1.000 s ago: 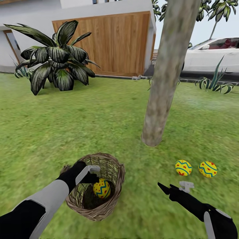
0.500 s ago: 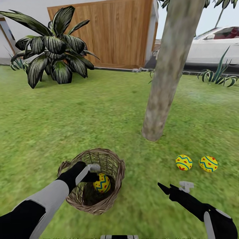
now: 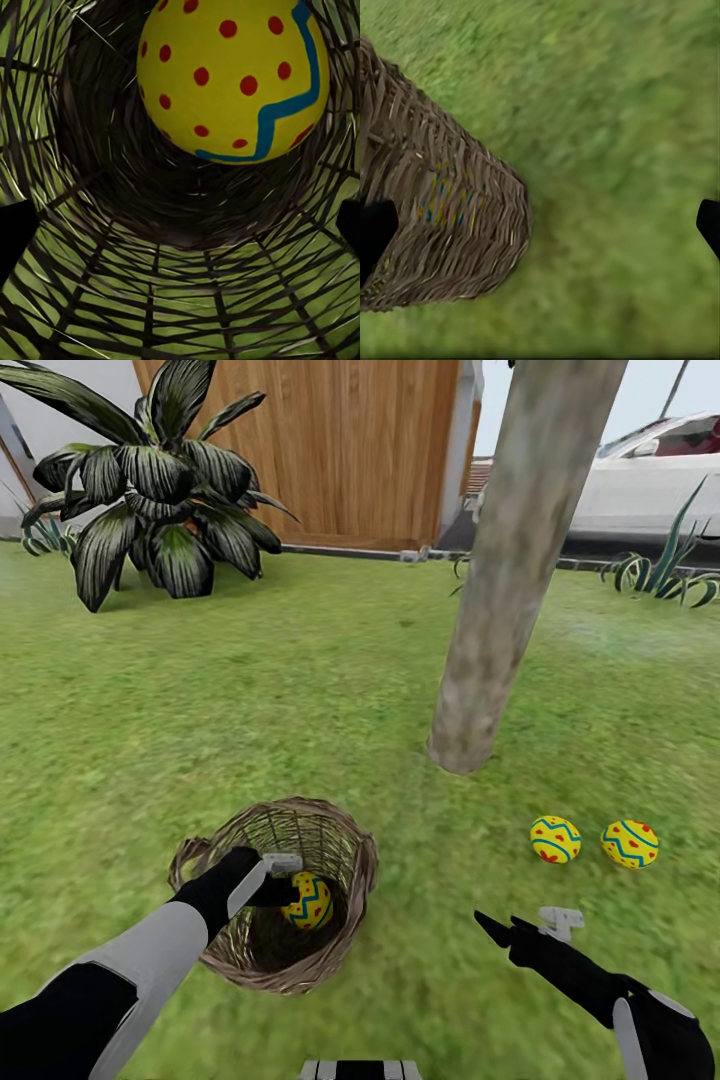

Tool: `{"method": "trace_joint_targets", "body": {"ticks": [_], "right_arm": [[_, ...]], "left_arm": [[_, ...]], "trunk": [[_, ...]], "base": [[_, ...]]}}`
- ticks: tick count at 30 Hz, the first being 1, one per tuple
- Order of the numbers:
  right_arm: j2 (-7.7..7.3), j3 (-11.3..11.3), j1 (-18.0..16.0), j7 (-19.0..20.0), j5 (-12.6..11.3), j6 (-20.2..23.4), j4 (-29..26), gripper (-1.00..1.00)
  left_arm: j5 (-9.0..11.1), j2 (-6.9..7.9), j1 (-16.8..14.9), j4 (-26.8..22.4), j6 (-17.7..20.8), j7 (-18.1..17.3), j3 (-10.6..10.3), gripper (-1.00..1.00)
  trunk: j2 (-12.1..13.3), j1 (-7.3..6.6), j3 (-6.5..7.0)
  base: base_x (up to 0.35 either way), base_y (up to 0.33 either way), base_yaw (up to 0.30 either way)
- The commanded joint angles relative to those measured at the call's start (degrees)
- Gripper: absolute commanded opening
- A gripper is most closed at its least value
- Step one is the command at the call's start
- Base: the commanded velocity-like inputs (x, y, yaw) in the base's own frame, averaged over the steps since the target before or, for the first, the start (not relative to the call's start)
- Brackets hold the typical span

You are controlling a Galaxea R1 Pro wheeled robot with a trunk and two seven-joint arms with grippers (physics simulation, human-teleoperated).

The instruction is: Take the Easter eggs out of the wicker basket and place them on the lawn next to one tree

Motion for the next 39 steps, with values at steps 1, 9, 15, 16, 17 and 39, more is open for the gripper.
{"method": "trace_joint_targets", "body": {"ticks": [1,9,15,16,17,39], "right_arm": [[0.05,-0.1,0.0,0.2,-0.2,0.5,0.0,1.00],[0.05,-0.1,0.0,0.2,-0.3,0.5,0.0,1.00],[0.05,-0.1,0.0,0.2,-0.3,0.5,0.0,1.00],[0.05,-0.1,0.0,0.1,-0.3,0.5,0.0,1.00],[0.05,-0.1,0.0,0.1,-0.3,0.5,0.0,1.00],[0.05,-0.1,0.0,-0.2,-0.3,0.5,0.0,1.00]], "left_arm": [[0.6,0.02,0.0,-0.1,0.2,0.5,-0.4,1.00],[0.6,-0.02,0.0,-0.1,-1.4,0.5,-0.4,1.00],[0.5,-0.04,0.1,-0.1,-2.5,0.5,-0.5,1.00],[0.6,-0.04,0.1,-0.1,-2.6,0.5,-0.5,1.00],[0.6,-0.04,0.1,-0.1,-2.6,0.5,-0.5,1.00],[0.6,-0.02,0.2,-0.2,-3.0,0.4,-0.5,1.00]], "trunk": [[0.0,0.01,-0.27],[-0.1,0.22,-2.05],[-0.2,0.29,-2.71],[-0.2,0.29,-2.71],[-0.2,0.29,-2.71],[-0.2,0.29,-2.71]], "base": [[0.000,0.000,0.000],[0.000,0.000,0.000],[0.000,0.000,0.000],[0.000,0.000,0.000],[0.000,0.000,0.000],[0.082,0.000,0.000]]}}
